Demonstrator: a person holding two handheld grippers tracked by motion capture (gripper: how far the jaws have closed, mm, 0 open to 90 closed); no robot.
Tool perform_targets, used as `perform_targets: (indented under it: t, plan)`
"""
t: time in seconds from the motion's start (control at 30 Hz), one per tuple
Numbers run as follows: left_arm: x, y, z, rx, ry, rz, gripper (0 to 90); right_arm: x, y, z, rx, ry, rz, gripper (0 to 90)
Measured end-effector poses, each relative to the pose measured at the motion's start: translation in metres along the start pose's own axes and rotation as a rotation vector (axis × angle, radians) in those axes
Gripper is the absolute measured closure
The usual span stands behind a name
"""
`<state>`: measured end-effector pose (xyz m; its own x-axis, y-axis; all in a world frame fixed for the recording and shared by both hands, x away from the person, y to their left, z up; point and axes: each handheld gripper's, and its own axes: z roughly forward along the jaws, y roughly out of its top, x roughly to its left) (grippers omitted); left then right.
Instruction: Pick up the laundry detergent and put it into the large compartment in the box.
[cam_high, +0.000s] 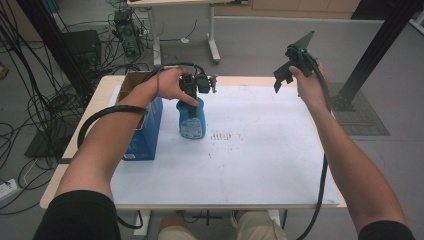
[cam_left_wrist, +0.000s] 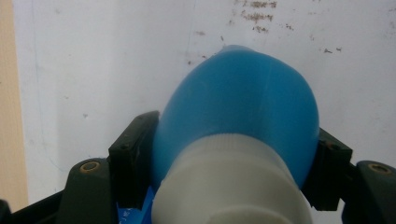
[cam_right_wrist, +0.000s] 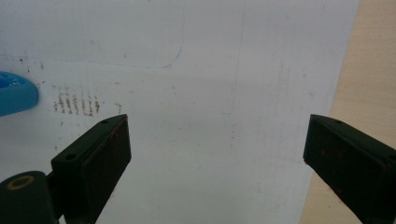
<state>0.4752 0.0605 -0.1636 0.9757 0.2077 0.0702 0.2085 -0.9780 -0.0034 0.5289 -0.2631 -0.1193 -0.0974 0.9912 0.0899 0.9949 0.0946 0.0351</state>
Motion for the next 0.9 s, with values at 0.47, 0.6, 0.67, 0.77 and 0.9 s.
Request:
perform_targets:
  t: [0.47,0.6,0.67,0.77,0.9]
  plan:
    - [0.0018,0.0014,-0.0001,0.006,-0.008,-0.004,32.4,0.0012,0.0001,0.0008,-0.002,-0.002,-0.008,7.2]
    - [0.0024,0.0017,-0.0002,0.008,-0.01,-0.006,32.4,0.0021,0.0003,0.0007,-0.003,-0.002,-0.007,7.2]
    - [0.0027,0.002,-0.0004,0.009,-0.012,-0.007,32.4,0.002,0.0007,0.0008,0.0,-0.002,-0.008,7.2]
    - [0.0024,0.0015,-0.0003,0.007,-0.01,-0.008,32.5,0.0025,0.0007,0.0012,-0.001,-0.003,-0.008,7.2]
    - [0.0025,0.0015,-0.0003,0.008,-0.011,-0.009,32.5,0.003,0.0006,0.0008,-0.001,-0.003,-0.007,7.2]
